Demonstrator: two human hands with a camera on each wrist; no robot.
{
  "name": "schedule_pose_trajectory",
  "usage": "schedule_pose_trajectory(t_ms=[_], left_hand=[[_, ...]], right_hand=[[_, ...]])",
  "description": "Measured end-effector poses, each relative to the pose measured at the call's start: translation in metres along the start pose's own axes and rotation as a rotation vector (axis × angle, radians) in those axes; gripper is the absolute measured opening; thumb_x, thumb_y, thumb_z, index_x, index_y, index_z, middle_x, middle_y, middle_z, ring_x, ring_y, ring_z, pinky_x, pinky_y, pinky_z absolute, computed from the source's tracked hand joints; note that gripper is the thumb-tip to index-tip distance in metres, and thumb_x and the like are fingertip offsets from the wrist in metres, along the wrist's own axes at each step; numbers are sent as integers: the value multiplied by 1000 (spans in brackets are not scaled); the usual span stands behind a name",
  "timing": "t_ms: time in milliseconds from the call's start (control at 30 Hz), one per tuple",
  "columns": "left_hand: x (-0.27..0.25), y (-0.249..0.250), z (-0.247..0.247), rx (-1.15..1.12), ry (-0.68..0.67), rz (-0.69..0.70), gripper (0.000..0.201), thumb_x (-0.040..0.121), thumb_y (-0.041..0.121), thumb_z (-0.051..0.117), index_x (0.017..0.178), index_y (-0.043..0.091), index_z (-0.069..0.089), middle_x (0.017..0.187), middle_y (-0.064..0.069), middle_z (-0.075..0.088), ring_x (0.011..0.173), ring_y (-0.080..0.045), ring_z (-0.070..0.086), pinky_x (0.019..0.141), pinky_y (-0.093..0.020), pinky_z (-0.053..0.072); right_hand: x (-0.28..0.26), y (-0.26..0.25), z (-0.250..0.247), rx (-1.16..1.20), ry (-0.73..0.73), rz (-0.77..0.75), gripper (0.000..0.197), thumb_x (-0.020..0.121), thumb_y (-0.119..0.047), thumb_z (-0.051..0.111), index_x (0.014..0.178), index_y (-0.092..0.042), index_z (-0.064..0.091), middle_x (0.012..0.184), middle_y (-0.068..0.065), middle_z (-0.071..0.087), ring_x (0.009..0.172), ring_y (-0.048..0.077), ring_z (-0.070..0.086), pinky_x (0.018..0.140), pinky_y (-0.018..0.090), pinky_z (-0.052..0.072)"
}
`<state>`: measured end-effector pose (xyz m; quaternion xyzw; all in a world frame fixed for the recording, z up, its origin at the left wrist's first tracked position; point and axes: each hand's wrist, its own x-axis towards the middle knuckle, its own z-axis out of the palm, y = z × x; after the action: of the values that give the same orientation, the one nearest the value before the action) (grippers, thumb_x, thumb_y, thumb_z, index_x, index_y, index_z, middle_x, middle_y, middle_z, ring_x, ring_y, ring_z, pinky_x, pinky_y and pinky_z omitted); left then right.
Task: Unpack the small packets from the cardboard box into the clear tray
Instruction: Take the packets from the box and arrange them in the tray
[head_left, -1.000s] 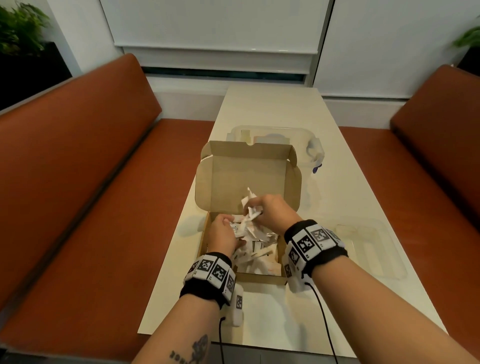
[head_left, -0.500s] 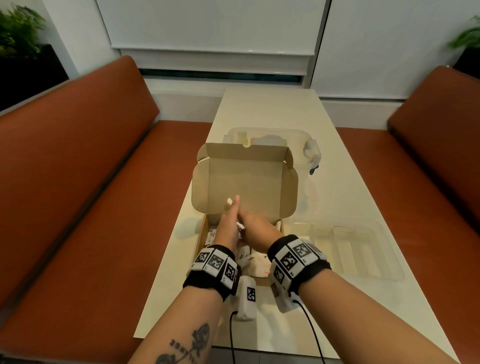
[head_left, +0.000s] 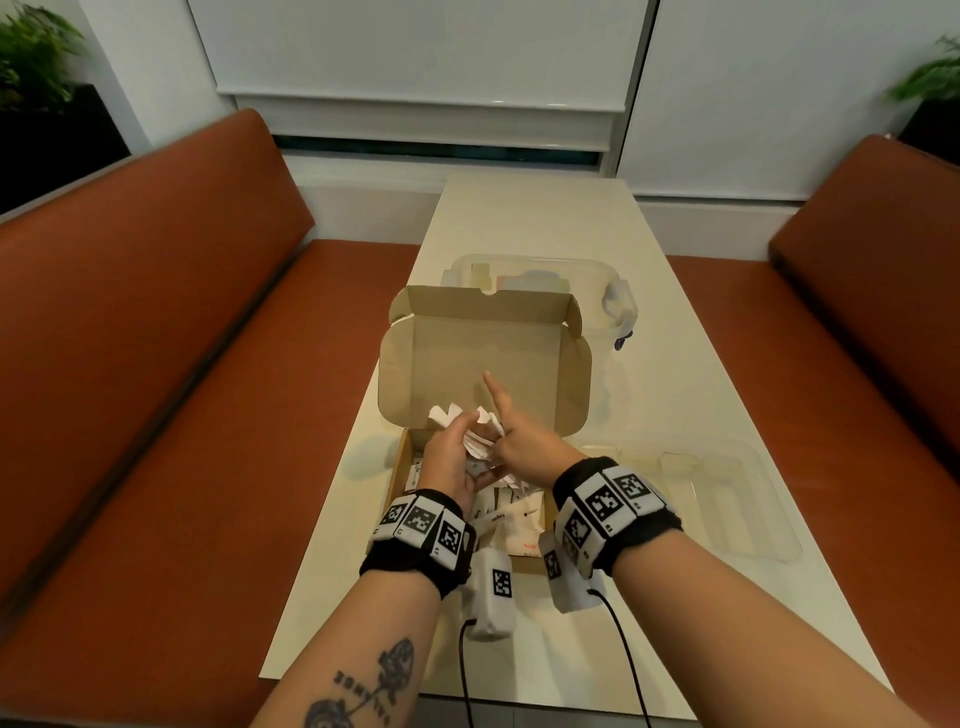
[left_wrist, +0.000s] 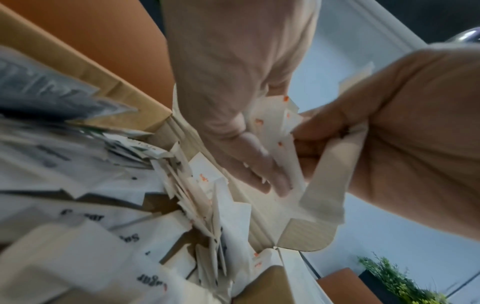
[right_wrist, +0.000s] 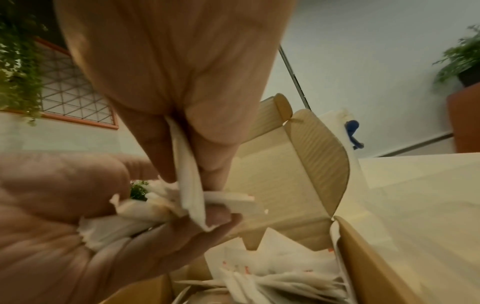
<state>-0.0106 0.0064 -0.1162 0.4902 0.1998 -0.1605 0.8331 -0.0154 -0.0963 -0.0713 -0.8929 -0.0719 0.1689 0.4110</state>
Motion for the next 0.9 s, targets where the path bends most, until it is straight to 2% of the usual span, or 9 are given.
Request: schedule_pose_trajectory(t_ms=[67,167,267,333,433,567,700,800,900], left_hand=[[2,-2,1,18,11,23,17,93,22,53,91,7,61,86,-12,66,65,-20,69,52,-29,55],[4,-2,1,41,54,54,25,93,15,53,112,1,62,96,-15,69,76,-23,68,50,-28,55],[8,-3,0,84,105,88,15,93,8,54,106,6,60,94,-15,68,73,-23,66,51,-31,55],[9,-3,1,134,133,112,9,93,6,54,97,11,60,91,-12,65,77,-25,64,65,-39,55],[10,-5,-2,240,153,152,16,93,9,56,108,11,62,94,-11,66,88,-30,64,86,-48,52],[9,-8,-7,362,158,216,13,93,16,57,105,19,62,106,-12,68,97,-28,66,90,-47,53],[9,-12,-8,383,154,234,23,93,18,57,115,13,63,101,-10,70,88,-22,67,75,-35,57],[7,-13,-3,308,114,192,29,94,17,56,122,10,59,106,-14,68,95,-27,66,83,-41,56],[3,-13,1,208,59,135,28,95,19,55,121,9,58,108,-16,68,91,-26,67,68,-35,56]], right_hand=[[1,4,-2,45,20,-6,82,86,7,41,150,-28,4,134,22,50,89,31,64,62,26,49],[3,9,-1,233,46,-17,58,90,7,42,138,-20,25,122,14,58,81,14,60,52,12,44],[3,14,-1,467,147,8,40,88,10,40,117,-18,36,94,10,60,72,15,59,50,19,45],[3,17,-2,444,313,33,31,91,7,36,109,-18,40,87,8,62,71,16,60,56,24,48],[6,24,-7,338,489,73,13,98,-9,37,108,-15,43,84,10,61,66,18,58,61,36,51],[6,29,-12,148,415,138,36,97,-41,44,113,-9,47,93,0,54,86,17,53,74,29,42],[5,29,-8,291,373,133,30,98,-16,32,101,-1,59,73,-3,51,82,21,50,66,27,37],[3,27,-8,214,298,121,27,90,-2,41,104,-10,63,80,0,59,83,20,56,69,28,45],[1,28,-6,219,302,119,30,86,1,51,110,-13,62,85,1,63,85,19,63,68,24,53]])
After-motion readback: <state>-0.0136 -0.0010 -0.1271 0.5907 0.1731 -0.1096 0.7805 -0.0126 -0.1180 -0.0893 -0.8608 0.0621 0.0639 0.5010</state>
